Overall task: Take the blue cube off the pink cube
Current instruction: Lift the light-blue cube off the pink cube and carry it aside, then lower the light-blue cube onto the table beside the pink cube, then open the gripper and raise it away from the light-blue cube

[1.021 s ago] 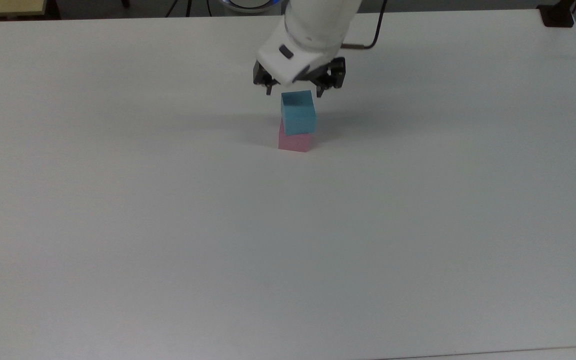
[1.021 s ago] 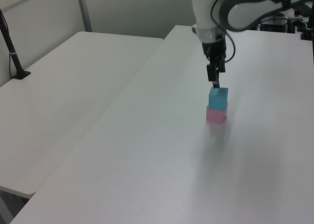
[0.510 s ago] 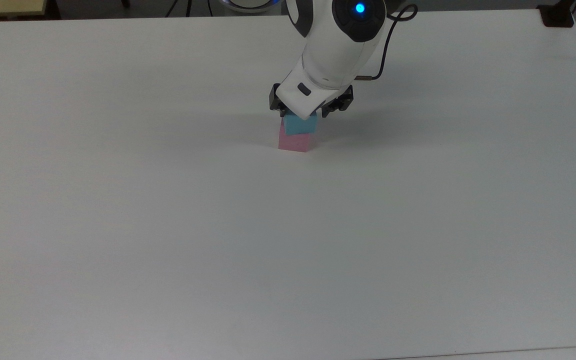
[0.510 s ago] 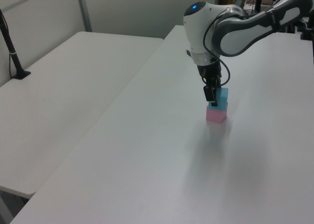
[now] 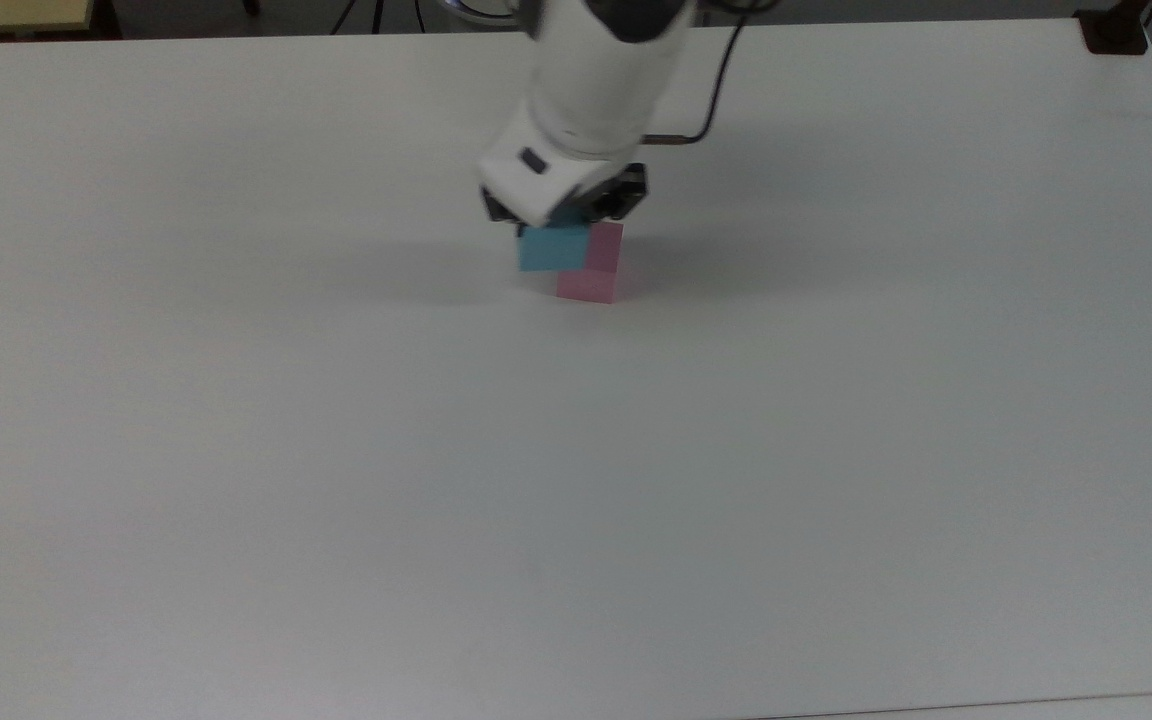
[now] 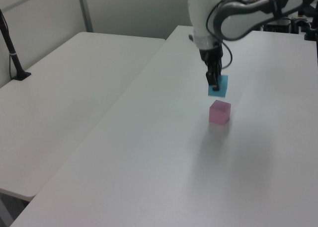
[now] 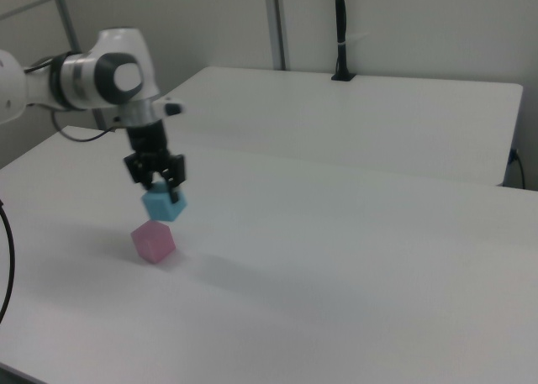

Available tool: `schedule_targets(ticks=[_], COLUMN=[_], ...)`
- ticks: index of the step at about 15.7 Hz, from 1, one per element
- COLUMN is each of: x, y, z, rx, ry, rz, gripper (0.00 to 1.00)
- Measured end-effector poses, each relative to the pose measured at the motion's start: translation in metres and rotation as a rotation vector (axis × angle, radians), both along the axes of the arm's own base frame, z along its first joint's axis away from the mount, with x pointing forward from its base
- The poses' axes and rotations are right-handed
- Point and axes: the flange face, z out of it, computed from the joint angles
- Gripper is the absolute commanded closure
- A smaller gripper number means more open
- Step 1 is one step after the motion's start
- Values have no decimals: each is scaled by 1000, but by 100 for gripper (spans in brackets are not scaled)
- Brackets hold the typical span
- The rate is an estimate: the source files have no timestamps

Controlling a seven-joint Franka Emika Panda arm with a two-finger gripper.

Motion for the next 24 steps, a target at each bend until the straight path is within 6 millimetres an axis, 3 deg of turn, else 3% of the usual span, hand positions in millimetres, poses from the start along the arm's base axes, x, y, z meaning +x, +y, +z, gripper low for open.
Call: schedule_targets(ticks=[2,5,8,11,12,13,14,17,19,20,22,24], x=[12,29,53,74,79,81,83,84,87,88,84,63], y=[-51,-130,-182,-200,-200,-199,-200,-201,-202,-202,-203,-201], z=[15,9,-23,-73,-89,-98,-103,-102,-93,-79,-34,24], rx=[10,9,10,-7,-12,-14,-16,-8,-7,-10,-11,-4], ry=[-22,-15,-10,-33,-36,-38,-42,-47,-66,-92,-159,-169], rz=[-10,-31,-23,-5,1,4,5,-4,-16,-35,-123,-201], gripper=[85,84,81,74,61,19,0,0,0,0,0,0])
